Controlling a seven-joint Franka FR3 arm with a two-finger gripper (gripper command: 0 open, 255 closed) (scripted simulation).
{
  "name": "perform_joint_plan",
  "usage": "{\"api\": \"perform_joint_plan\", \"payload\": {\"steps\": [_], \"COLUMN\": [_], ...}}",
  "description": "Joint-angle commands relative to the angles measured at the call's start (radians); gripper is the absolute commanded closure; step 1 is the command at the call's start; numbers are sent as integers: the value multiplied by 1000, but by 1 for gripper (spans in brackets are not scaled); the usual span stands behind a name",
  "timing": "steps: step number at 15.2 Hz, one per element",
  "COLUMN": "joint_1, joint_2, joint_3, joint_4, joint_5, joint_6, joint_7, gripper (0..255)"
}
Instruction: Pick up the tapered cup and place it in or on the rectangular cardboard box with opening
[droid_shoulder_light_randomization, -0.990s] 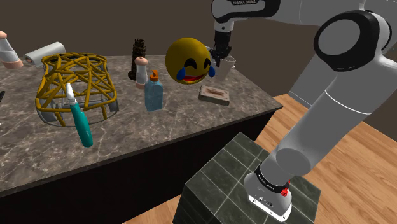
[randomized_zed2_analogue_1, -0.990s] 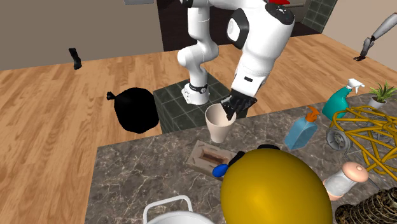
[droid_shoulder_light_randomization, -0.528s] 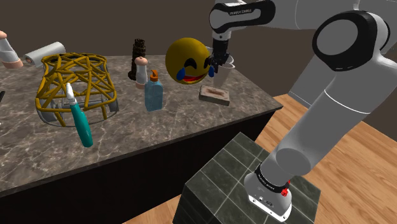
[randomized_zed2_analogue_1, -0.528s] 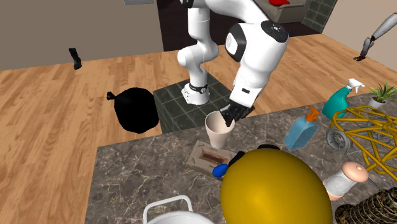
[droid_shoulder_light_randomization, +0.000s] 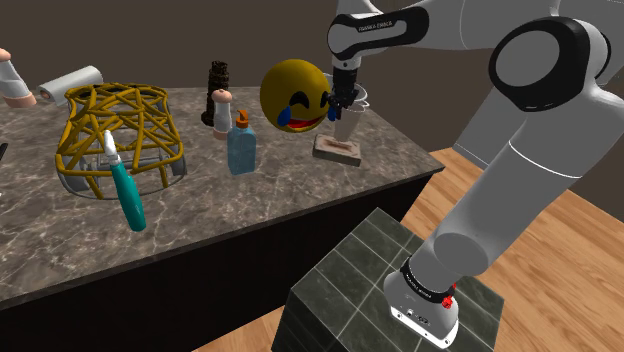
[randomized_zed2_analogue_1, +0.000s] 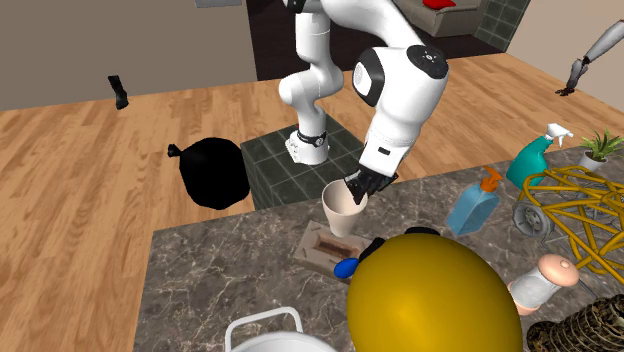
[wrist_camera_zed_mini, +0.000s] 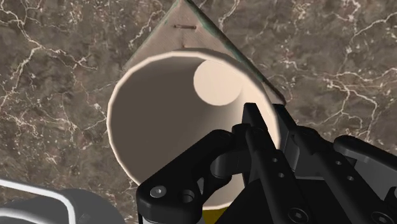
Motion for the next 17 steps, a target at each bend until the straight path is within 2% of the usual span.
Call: {"api": "perform_joint_plan", "payload": {"steps": [1, 2, 3, 8, 12, 17], "joint_1": [0, 0, 0, 0, 8, 8], "joint_2": [0, 0, 0, 0, -2, -2], "joint_3": [0, 0, 0, 0, 8, 8], "joint_4": [0, 0, 0, 0, 123, 123], "joint_5": [0, 0, 0, 0, 5, 5], "joint_6": [0, 0, 0, 0, -126, -126], "joint_7": [0, 0, 0, 0, -3, -3], "gripper": [255, 255, 0, 0, 0, 0]}}
